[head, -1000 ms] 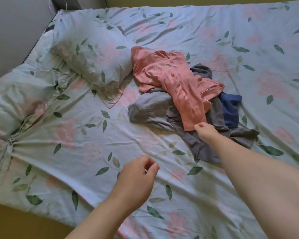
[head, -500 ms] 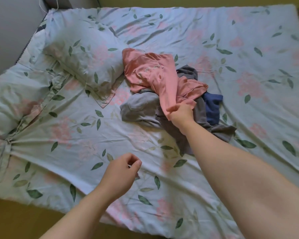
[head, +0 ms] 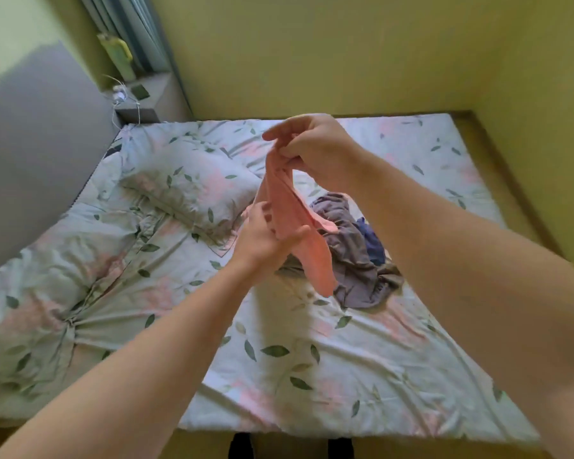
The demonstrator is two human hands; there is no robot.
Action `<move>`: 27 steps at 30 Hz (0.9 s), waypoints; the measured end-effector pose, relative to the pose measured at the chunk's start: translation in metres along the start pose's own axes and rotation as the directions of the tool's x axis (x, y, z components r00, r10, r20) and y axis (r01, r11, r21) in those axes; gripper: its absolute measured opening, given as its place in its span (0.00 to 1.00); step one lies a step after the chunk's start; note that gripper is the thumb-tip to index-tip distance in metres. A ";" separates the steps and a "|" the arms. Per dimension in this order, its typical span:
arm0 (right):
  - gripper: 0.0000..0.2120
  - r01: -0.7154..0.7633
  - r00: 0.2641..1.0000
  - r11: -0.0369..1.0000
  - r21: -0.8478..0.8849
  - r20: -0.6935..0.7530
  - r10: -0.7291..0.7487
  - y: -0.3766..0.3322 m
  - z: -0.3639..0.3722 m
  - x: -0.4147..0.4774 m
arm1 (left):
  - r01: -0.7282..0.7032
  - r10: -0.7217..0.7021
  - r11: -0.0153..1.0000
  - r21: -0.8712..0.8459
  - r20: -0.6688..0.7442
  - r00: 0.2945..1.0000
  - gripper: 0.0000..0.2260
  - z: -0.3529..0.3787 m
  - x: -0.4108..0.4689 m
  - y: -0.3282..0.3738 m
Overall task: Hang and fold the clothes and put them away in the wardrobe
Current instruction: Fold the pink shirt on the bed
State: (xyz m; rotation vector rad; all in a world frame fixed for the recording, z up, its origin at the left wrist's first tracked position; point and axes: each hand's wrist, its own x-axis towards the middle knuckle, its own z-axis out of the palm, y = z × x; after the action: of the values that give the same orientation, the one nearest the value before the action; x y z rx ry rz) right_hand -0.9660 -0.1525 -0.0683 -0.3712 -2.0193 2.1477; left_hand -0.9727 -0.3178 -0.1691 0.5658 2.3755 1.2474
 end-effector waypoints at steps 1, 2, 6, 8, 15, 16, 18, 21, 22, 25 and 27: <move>0.18 0.020 1.000 1.000 -0.002 -0.005 -0.020 -0.013 0.010 -0.008 | -0.007 0.006 0.999 -0.054 -0.004 1.000 0.46 -0.006 0.000 0.010; 0.18 0.034 0.999 0.999 -0.019 -0.011 -0.034 -0.024 0.020 -0.015 | -0.010 0.009 0.995 -0.101 -0.015 1.000 0.46 -0.013 0.000 0.019; 0.18 0.046 0.993 0.993 -0.112 -0.103 -0.058 -0.046 0.056 -0.039 | -0.126 0.115 0.986 -0.113 -0.094 0.989 0.18 -0.044 -0.003 0.035; 0.18 0.048 0.987 0.995 -0.086 -0.151 -0.061 -0.051 0.070 -0.048 | -0.151 0.144 0.987 -0.060 -0.108 0.984 0.15 -0.062 -0.006 0.036; 0.17 0.114 0.915 0.991 -0.065 -0.381 -0.131 -0.060 0.087 -0.062 | -0.328 0.340 0.940 0.099 -0.156 0.928 0.10 -0.124 -0.010 0.038; 0.17 0.118 0.896 0.990 -0.076 -0.422 -0.140 -0.062 0.087 -0.063 | -0.355 0.375 0.925 0.138 -0.174 0.910 0.10 -0.131 -0.011 0.040; 0.17 0.118 0.854 0.987 -0.108 -0.497 -0.156 -0.065 0.088 -0.064 | -0.403 0.439 0.894 0.195 -0.207 0.875 0.11 -0.144 -0.014 0.048; 0.17 0.114 0.814 0.985 -0.131 -0.555 -0.169 -0.070 0.091 -0.066 | -0.451 0.498 0.863 0.227 -0.233 0.835 0.11 -0.157 -0.020 0.066; 0.17 0.114 0.808 0.985 -0.128 -0.564 -0.167 -0.072 0.092 -0.067 | -0.460 0.505 0.860 0.220 -0.240 0.829 0.10 -0.159 -0.022 0.072; 0.15 0.127 0.807 0.986 -0.109 -0.567 -0.166 -0.079 0.091 -0.073 | -0.472 0.493 0.870 0.144 -0.207 0.845 0.09 -0.163 -0.028 0.090; 0.11 0.142 0.835 0.987 -0.076 -0.526 -0.161 -0.082 0.092 -0.079 | -0.434 0.428 0.901 0.016 -0.205 0.880 0.12 -0.162 -0.031 0.098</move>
State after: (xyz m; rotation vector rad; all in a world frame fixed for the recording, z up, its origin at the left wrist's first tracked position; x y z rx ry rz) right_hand -0.9217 -0.2574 0.0232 -0.6972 -1.6987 1.6723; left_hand -1.0141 -0.3925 0.0022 1.0503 2.4723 1.5925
